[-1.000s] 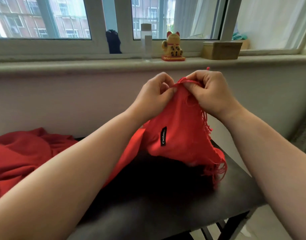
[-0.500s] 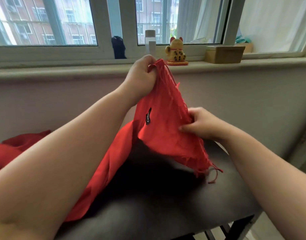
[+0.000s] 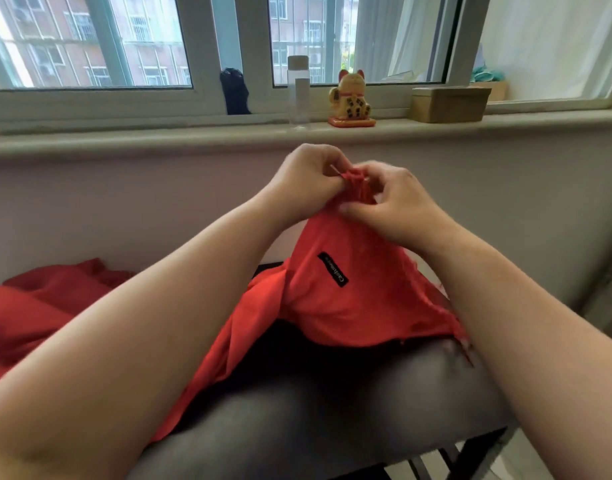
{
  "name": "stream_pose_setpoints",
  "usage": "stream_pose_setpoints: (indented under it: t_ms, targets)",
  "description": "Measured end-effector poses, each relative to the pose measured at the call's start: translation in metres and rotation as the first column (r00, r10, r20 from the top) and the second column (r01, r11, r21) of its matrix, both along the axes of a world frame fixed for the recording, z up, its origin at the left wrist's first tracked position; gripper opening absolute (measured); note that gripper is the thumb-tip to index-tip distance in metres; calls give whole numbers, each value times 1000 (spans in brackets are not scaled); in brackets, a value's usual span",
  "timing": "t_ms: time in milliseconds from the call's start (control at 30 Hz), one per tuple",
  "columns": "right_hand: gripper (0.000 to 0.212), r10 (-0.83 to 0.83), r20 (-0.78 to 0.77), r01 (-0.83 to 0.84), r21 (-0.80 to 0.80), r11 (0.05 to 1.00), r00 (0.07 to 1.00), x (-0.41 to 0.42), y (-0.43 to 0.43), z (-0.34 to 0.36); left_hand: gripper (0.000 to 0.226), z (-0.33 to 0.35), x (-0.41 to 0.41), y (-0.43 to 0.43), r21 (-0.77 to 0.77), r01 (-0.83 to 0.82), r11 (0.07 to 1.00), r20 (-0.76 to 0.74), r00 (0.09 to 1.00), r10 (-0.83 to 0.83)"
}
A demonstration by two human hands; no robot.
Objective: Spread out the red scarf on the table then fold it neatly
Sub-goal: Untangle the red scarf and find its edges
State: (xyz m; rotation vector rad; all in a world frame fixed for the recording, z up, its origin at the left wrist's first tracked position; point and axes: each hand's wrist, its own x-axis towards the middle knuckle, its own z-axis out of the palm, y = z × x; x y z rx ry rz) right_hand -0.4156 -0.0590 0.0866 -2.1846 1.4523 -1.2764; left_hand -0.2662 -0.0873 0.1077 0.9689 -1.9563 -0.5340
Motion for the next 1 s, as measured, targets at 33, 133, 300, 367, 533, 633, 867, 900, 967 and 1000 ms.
stream_pose_setpoints:
  t_ms: [33, 133, 300, 367, 533, 633, 867, 900, 967, 1000]
  targets:
    - [20, -11, 11, 12, -45, 999, 1000, 1, -3, -1, 18, -4, -2, 1, -5, -6, 1000, -37, 999, 6]
    - [13, -92, 130, 106, -104, 989, 987, -13, -11, -6, 25, -31, 3, 3, 20, -34, 999, -33, 999, 35]
    - [16, -78, 273, 115, -122, 986, 959, -29, -7, -17, 12, -78, 16, 9, 57, -85, 995, 263, 962, 67]
    - [17, -56, 314, 109, -154, 982, 948, -31, -4, -22, 15, -88, 18, 8, 93, -110, 990, 415, 908, 62]
    - [23, -120, 374, 210, -211, 955, 920, -50, 0, -32, 27, -93, 32, -3, -152, -328, 932, 436, 825, 361]
    - [27, -142, 357, 219, -185, 958, 923, -60, -1, -40, 21, -105, 35, -4, -10, -244, 970, 566, 798, 207]
    - [25, 30, 175, -24, -35, 999, 984, -60, 19, -82, 32, -136, 47, -8, -229, -314, 921, 558, 733, 389]
    - [20, 36, 181, -32, -27, 999, 983, -61, 23, -88, 33, -136, 39, -3, -262, -152, 953, 552, 786, 278]
    - [17, 41, 201, -36, -27, 999, 979, -64, 29, -96, 27, -137, 23, 12, -204, 63, 977, 622, 779, 79]
    - [21, 34, 208, -28, -34, 999, 978, -66, 32, -98, 26, -139, 19, 16, -142, 83, 986, 691, 721, 39]
